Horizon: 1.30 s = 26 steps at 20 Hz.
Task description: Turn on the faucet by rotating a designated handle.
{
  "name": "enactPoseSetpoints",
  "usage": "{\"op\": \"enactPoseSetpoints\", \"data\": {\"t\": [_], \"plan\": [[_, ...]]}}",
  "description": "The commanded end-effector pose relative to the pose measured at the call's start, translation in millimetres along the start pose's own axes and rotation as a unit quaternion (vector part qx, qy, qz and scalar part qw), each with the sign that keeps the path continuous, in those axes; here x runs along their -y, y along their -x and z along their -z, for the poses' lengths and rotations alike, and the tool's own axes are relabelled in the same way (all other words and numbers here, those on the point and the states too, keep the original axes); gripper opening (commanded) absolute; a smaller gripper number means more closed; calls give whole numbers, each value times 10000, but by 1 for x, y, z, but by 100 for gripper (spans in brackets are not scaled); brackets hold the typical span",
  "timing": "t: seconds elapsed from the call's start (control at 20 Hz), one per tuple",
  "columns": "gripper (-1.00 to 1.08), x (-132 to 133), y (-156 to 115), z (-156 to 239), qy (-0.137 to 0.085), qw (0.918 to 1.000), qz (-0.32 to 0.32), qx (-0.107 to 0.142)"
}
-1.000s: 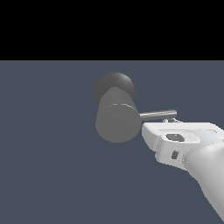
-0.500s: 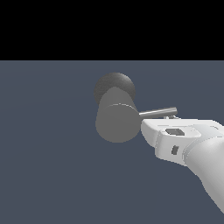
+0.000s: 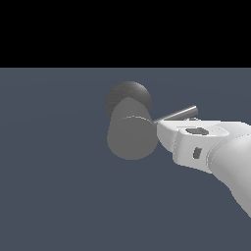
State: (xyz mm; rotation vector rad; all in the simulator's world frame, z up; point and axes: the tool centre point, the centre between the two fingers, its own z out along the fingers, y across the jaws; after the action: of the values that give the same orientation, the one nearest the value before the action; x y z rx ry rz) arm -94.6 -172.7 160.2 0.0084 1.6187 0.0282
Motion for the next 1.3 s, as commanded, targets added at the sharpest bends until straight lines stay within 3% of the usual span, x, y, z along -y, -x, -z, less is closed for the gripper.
{"op": "enactPoseSetpoints", "data": {"t": [0.0,0.15,0.2,1.25], "plan": [[-100,-7,29,-1,28,9998,59,210],[-100,-8,37,-1,27,9997,63,227],[-100,-2,6,0,-9,10000,1,-28],[-100,-45,78,2,21,9998,55,194]]}}
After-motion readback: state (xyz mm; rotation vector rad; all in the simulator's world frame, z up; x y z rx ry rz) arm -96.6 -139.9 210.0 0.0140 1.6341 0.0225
